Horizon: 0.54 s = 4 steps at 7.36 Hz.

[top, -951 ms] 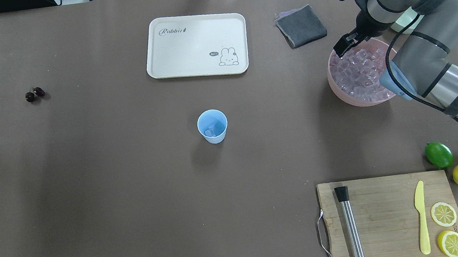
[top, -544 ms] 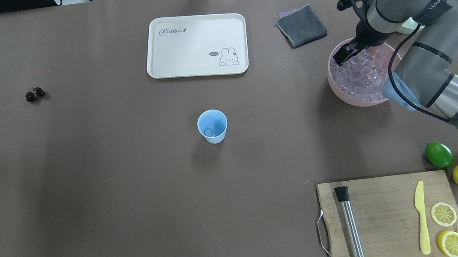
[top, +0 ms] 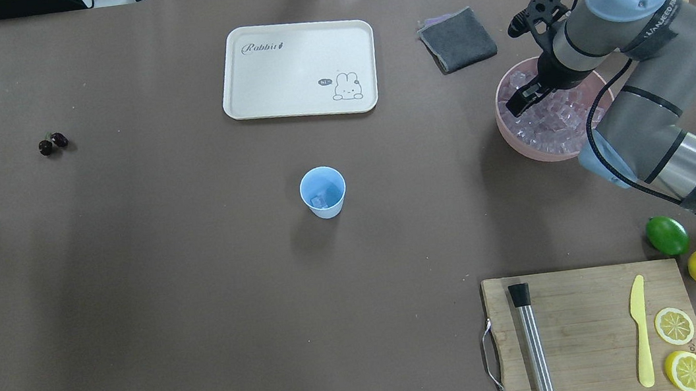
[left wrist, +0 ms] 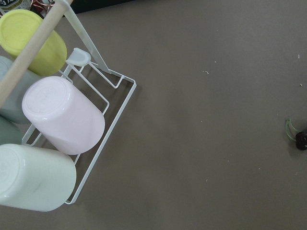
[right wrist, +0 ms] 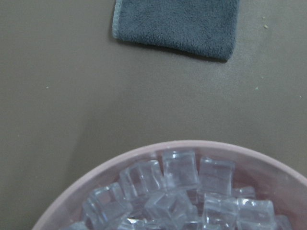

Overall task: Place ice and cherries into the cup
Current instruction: 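Lower the right gripper into the bowl and grasp another ice cube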

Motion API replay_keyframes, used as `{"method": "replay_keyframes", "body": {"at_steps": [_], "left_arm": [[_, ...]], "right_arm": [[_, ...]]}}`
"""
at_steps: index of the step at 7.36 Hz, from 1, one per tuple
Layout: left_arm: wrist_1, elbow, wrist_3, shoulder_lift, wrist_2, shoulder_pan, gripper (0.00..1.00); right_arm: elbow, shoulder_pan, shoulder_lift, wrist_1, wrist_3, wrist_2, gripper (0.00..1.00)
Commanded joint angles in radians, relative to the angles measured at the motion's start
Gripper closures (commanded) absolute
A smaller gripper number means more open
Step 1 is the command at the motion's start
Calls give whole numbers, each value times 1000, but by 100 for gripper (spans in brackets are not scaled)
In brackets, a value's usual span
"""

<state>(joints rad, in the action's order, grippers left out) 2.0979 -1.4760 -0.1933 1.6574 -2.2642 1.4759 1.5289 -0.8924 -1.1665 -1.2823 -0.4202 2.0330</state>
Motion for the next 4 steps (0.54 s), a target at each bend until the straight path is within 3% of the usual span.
{"method": "replay_keyframes", "body": {"at_steps": [1,4], "left_arm": [[5,5,0,-1,0,1,2],[5,5,0,-2,0,0,2]], "right_arm": [[-6,7,2,0,11,-14,16],[-4,0,5,1,14,-10,24]]}}
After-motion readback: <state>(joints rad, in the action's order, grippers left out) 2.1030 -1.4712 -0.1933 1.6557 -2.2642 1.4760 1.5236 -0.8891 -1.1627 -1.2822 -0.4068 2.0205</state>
